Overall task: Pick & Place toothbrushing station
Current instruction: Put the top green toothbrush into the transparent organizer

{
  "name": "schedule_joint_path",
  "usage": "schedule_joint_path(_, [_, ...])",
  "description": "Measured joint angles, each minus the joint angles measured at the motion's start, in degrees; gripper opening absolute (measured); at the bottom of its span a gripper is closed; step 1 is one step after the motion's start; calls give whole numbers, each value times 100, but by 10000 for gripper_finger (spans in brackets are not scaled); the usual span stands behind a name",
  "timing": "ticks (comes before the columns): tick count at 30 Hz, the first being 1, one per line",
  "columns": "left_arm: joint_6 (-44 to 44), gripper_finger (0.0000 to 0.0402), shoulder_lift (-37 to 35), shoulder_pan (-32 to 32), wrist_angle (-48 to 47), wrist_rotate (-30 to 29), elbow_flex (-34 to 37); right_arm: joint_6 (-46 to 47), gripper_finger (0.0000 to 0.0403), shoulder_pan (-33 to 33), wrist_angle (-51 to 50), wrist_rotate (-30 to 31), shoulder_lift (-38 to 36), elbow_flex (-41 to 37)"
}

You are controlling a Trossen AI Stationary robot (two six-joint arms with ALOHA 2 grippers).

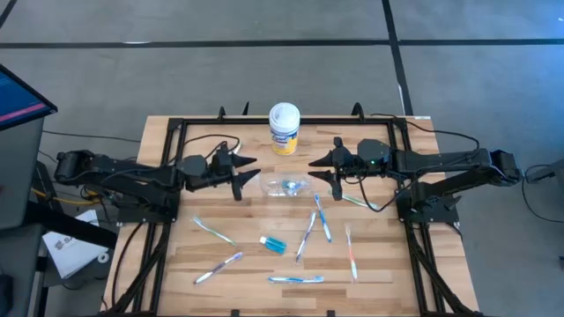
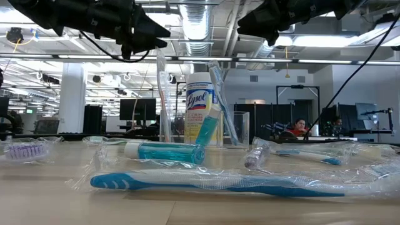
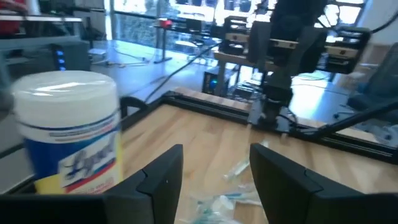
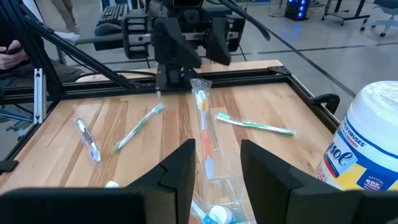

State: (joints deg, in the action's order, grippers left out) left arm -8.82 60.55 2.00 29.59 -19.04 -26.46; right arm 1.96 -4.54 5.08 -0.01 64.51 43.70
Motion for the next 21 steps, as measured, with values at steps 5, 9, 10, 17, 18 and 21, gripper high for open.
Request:
schedule_joint_path(5, [1,172,-271,2,-497,-475,0,0,118,0,-4,0,-1,0])
schedule_joint_path(9, [0,171,-451,2,-728,-576,0,2,118,0,-9,0,-2,0])
schedule_joint_path(10, [2,171,-487,2,-771,-651,0,0,118,0,-9,0,0,0])
schedule_joint_path(17, [1,170,-713,2,-1440,-1477,0,2,118,0,-13,0,0,0])
schedule_joint_path(18, [-1,171,-720,2,-1543,-1557,0,0,118,0,-17,0,0,0])
schedule_joint_path(21, [-50,170,-729,0,-1885,-1772,0,1,118,0,-33,0,0,0])
